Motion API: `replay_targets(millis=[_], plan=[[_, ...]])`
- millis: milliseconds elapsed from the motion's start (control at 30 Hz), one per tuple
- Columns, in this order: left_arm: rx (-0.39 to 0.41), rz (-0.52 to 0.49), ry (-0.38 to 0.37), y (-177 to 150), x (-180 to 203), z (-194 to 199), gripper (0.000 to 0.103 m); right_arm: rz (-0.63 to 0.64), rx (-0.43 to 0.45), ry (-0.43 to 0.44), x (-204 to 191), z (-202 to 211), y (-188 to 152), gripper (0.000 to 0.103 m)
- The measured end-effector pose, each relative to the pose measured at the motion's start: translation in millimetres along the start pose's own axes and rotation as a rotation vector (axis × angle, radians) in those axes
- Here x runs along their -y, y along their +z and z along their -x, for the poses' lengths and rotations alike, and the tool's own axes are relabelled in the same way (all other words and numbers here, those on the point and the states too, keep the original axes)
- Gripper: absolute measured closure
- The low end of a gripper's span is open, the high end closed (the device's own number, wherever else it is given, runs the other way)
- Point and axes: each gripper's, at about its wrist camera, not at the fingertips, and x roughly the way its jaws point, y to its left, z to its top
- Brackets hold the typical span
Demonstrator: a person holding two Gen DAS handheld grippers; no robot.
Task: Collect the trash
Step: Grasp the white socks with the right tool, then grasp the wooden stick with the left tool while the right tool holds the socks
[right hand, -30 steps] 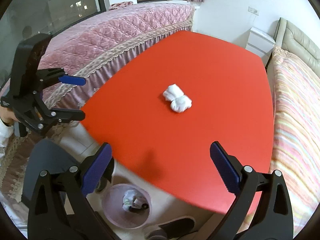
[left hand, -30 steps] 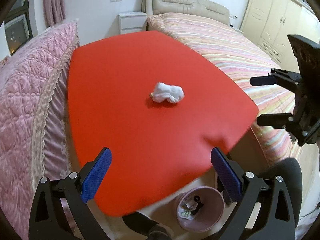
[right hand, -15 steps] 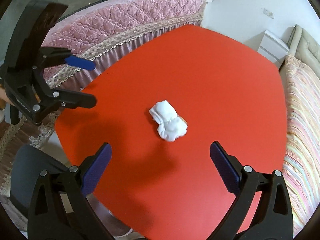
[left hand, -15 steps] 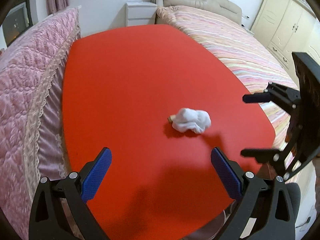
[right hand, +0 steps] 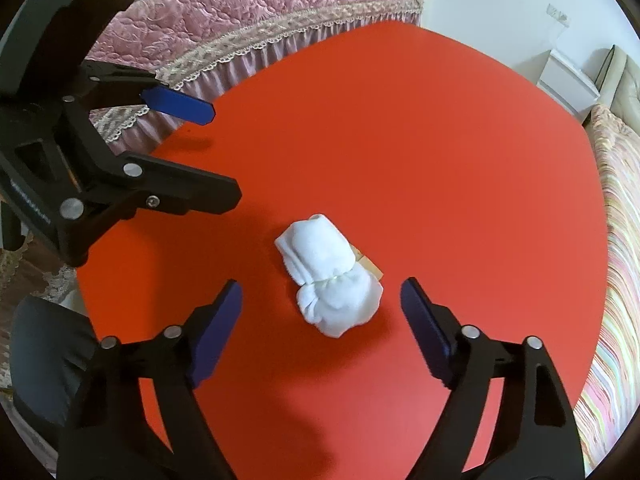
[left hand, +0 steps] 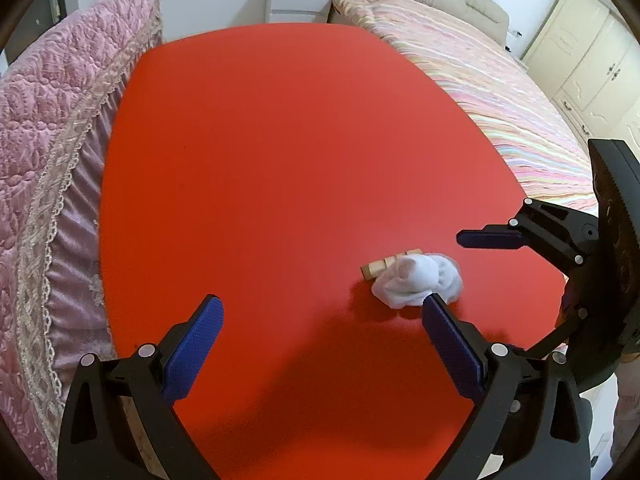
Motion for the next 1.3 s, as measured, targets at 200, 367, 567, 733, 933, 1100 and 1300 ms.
replay_targets(millis=[200, 367, 567, 733, 933, 1100, 1300], plan=[[-0.003, 0.002, 0.002, 3.2, 1.8, -3.1, 0.008, 0.004, -0.020, 0.004, 3.8, -11.7, 3.5, 0.039], [0.002, 0.001, 0.001, 5.0, 1.9, -4.6, 0.008, -0.004, -0.039, 0.017, 8.2, -18.5, -1.3, 0.061], [0.012, -0.006, 0.003, 4.9, 3.6, -4.4, 0.008, -0.028, -0.025, 0.026, 15.0, -12.7, -7.9, 0.069], [0.018, -0.031, 0.000, 5.3, 7.0, -7.0, 0.008, -0.091, -0.014, 0.033, 27.4, -4.2, -9.9, 0.070], [0.011, -0.034, -0.011, 6.2, 11.2, -13.5, 0.008, -0.153, 0.010, 0.039, 40.7, 6.5, -8.2, 0.070], [0.008, -0.043, -0.016, 6.2, 16.2, -16.7, 0.008, -0.185, 0.029, 0.052, 47.7, 16.1, -5.5, 0.070], [0.009, -0.058, -0.020, 5.8, 22.7, -17.4, 0.008, -0.213, 0.049, 0.046, 54.2, 25.2, -5.4, 0.070]])
